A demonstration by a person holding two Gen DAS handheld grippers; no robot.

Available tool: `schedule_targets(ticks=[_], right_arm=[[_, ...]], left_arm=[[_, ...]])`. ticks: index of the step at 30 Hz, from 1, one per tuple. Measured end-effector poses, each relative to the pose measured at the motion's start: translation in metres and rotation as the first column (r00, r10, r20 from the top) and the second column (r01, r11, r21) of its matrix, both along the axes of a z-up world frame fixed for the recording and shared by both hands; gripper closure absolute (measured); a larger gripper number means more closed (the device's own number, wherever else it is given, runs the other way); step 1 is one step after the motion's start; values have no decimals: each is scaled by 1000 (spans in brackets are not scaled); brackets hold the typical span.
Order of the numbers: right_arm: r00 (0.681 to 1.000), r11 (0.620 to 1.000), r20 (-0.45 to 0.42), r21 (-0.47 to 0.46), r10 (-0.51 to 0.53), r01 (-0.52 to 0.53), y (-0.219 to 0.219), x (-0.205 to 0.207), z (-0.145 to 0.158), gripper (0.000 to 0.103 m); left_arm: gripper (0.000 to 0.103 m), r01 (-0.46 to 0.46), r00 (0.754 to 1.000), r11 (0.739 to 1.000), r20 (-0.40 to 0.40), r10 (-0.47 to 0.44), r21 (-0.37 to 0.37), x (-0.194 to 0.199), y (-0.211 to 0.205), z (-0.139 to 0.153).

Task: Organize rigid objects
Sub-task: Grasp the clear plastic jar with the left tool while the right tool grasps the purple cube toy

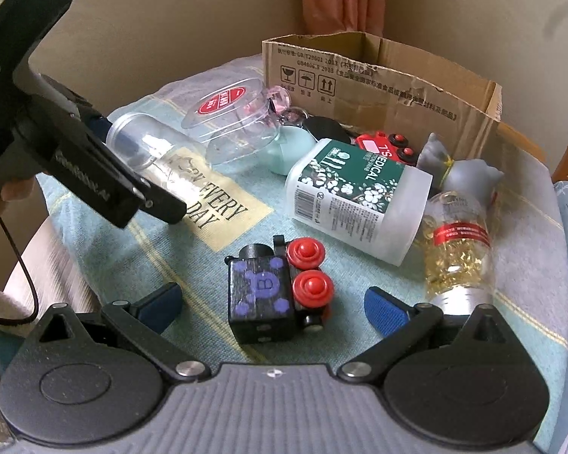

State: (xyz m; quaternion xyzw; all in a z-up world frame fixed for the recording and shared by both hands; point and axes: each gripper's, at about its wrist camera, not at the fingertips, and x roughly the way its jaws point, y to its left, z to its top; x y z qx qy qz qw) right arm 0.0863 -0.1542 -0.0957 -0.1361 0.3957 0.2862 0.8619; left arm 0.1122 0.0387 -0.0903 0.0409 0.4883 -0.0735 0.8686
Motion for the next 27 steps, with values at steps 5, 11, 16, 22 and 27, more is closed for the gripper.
schedule_targets(ticks=[5, 11, 16, 22, 27], right_arm=[[1000, 1000, -3, -7, -3, 3, 1, 1, 0, 0], [1000, 1000, -2, -3, 11, -11, 2, 4, -1, 0], [1000, 1000, 2, 2, 29, -29, 3, 4, -1, 0], [999, 999, 8, 18, 46, -47, 1, 6, 2, 9], [999, 999, 16, 16, 52, -52, 0, 7, 5, 25]], left_arm=[[0, -22, 999, 1000, 32, 23, -18, 4, 2, -3], [0, -41, 998, 999, 45, 41, -22, 6, 1, -5], [0, -81, 996, 997, 33, 82, -19, 7, -1, -4], [3, -100, 994, 995, 43, 99, 1, 7, -4, -2], [8, -91, 994, 996, 65, 91, 3, 2, -10, 1]])
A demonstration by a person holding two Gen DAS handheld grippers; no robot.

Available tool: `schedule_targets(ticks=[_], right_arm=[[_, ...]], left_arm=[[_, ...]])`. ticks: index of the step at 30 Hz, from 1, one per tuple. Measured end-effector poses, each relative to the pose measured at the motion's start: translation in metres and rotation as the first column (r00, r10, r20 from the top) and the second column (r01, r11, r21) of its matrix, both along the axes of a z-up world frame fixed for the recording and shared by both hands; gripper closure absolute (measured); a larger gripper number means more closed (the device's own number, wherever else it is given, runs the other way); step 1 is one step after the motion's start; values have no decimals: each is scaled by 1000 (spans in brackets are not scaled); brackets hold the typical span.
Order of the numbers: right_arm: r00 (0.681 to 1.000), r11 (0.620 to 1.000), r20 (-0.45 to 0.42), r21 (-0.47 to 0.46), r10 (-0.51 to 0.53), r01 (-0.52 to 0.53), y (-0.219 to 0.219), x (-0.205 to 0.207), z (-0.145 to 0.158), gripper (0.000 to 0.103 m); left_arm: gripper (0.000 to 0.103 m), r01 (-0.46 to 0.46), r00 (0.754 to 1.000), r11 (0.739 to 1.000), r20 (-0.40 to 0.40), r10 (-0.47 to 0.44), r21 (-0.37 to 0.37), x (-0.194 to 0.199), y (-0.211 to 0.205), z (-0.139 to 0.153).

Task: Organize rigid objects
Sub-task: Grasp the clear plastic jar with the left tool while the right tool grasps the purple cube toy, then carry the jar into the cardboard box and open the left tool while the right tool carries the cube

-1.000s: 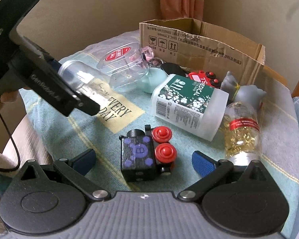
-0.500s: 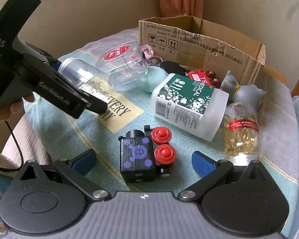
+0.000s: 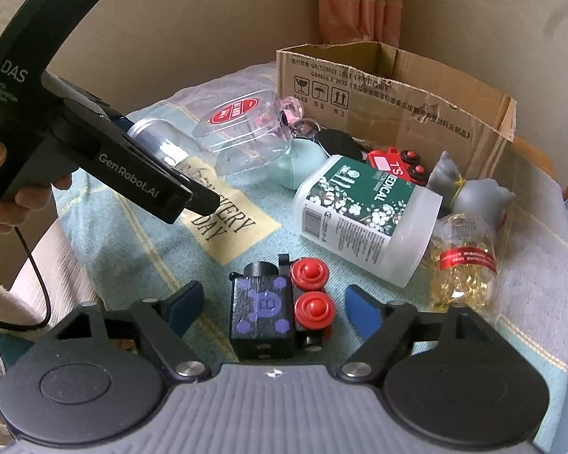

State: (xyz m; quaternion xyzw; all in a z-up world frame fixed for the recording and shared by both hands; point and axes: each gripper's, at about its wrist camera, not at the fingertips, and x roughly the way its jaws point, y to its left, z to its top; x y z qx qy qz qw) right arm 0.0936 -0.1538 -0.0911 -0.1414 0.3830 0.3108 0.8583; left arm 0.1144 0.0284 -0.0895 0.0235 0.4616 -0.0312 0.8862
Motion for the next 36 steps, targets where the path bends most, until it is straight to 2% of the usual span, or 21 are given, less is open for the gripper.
schedule_targets(ticks=[1, 6, 18, 28, 36], right_arm=[[1000, 1000, 1, -1, -1, 1, -1, 0, 0, 26], [1000, 1000, 13, -6, -23, 23, -3, -2, 3, 47], [999, 999, 29, -36, -28, 29, 1, -6, 3, 45], [999, 999, 37, -38, -15, 16, 4, -6, 4, 48], [999, 999, 49, -38, -8, 10, 3, -10, 17, 48]], left_arm=[[9, -1, 1000, 1000, 1, 1, 1, 0, -1, 0], [11, -4, 1000, 1000, 3, 4, -10, 2, 0, 0], [12, 18, 1000, 1000, 16, -18, -14, -1, 6, 2], [12, 72, 997, 997, 8, -72, -11, -5, 8, 7], [12, 123, 992, 992, -4, -123, 4, -13, 12, 21]])
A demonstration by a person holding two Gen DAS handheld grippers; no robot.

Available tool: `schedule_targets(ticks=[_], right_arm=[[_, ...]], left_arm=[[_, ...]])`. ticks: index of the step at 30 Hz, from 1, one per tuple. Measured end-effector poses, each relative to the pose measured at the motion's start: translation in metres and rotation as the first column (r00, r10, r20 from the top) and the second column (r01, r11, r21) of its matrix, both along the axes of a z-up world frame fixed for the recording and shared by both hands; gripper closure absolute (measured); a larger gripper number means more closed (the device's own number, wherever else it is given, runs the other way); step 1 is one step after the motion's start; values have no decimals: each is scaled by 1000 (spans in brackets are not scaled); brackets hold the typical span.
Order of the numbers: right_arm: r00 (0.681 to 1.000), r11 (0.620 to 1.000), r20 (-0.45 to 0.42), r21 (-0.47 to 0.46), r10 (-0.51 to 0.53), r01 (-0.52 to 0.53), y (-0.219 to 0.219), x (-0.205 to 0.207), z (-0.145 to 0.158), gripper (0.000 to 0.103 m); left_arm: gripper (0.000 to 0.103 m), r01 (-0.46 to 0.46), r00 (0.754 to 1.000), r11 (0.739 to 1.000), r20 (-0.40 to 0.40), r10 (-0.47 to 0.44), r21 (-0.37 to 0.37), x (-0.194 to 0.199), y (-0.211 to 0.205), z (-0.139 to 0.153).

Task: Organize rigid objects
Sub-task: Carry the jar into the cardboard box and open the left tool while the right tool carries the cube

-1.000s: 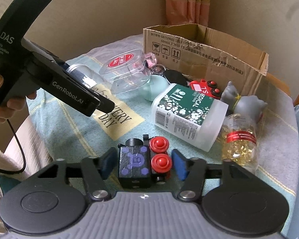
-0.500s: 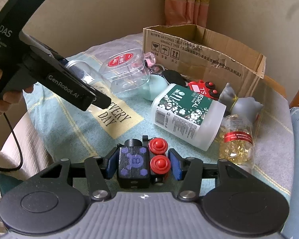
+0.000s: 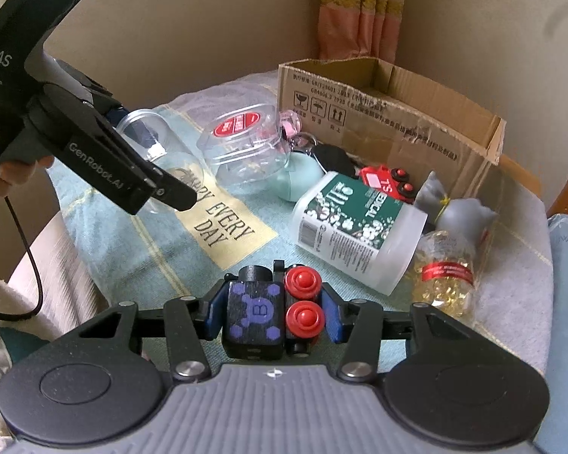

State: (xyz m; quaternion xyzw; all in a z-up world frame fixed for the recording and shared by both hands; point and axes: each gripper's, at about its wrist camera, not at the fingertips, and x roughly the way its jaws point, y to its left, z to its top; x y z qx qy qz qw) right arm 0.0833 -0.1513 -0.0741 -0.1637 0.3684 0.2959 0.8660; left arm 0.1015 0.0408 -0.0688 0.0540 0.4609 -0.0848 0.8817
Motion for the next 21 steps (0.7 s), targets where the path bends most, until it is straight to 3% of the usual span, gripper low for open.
schedule_targets(ticks=[10, 21], right_arm=[[1000, 999, 19, 52, 1, -2, -8, 16, 38, 48], [987, 990, 96, 79, -128, 120, -26, 79, 86, 48]], left_arm=[[12, 95, 994, 995, 45, -95, 4, 4, -1, 44], [12, 164, 974, 986, 151, -168, 43, 75, -14, 93]])
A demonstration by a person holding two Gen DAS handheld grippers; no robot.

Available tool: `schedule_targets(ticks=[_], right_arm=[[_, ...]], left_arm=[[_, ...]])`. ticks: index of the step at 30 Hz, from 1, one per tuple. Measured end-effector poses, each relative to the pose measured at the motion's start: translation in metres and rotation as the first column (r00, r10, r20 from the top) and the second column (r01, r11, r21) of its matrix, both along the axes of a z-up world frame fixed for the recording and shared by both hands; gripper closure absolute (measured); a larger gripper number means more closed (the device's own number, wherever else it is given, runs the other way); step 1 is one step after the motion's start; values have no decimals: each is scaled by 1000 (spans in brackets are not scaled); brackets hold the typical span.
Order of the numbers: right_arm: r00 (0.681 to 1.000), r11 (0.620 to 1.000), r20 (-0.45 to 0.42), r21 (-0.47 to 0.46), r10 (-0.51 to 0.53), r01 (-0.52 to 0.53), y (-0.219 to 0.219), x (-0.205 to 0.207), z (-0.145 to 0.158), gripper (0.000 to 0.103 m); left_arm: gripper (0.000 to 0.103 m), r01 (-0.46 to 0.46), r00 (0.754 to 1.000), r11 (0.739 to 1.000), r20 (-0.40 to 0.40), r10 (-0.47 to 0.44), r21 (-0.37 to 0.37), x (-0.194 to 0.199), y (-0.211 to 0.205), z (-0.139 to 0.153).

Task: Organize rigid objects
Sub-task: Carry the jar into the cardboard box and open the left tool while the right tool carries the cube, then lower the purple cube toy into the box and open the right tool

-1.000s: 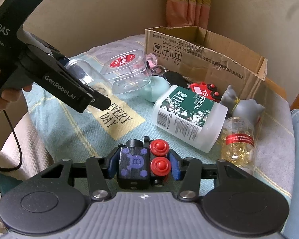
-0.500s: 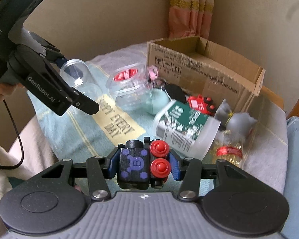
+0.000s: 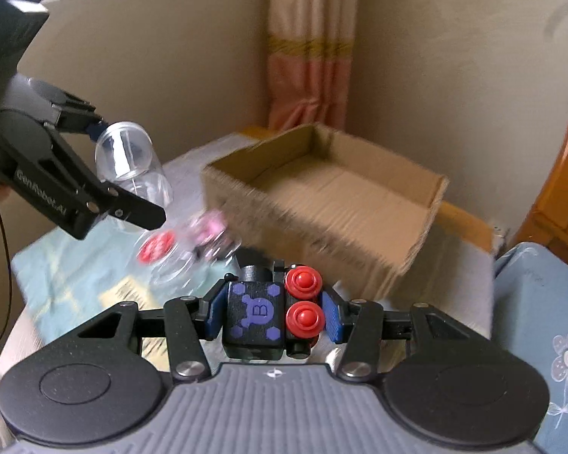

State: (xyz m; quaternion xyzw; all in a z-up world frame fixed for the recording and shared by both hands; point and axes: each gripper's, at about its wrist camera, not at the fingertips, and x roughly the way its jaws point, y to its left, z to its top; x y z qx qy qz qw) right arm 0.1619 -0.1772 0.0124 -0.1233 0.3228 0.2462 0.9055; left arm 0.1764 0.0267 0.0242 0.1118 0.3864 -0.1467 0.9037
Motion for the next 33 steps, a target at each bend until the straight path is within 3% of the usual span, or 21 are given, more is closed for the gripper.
schedule_targets(ticks=[9, 17, 22, 28, 33], right_arm=[[995, 997, 69, 15, -77, 76, -14, 51, 39, 48], [995, 997, 66, 8, -77, 76, -16, 83, 42, 48], [995, 996, 40, 24, -91, 90, -17, 101, 37, 48], [995, 995, 0, 22, -98, 98, -12, 120, 25, 48], [993, 993, -32, 19, -116, 117, -8, 131, 19, 48]], left_arm=[[12, 3, 1000, 999, 12, -4, 38, 101, -20, 19], [12, -3, 1000, 998, -3, 3, 59, 167, -40, 12], [12, -23, 1000, 998, -15, 23, 54, 191, -44, 2], [8, -41, 998, 999, -40, 41, -12, 207, -36, -6], [8, -54, 998, 998, -13, 54, 41, 204, -27, -12]])
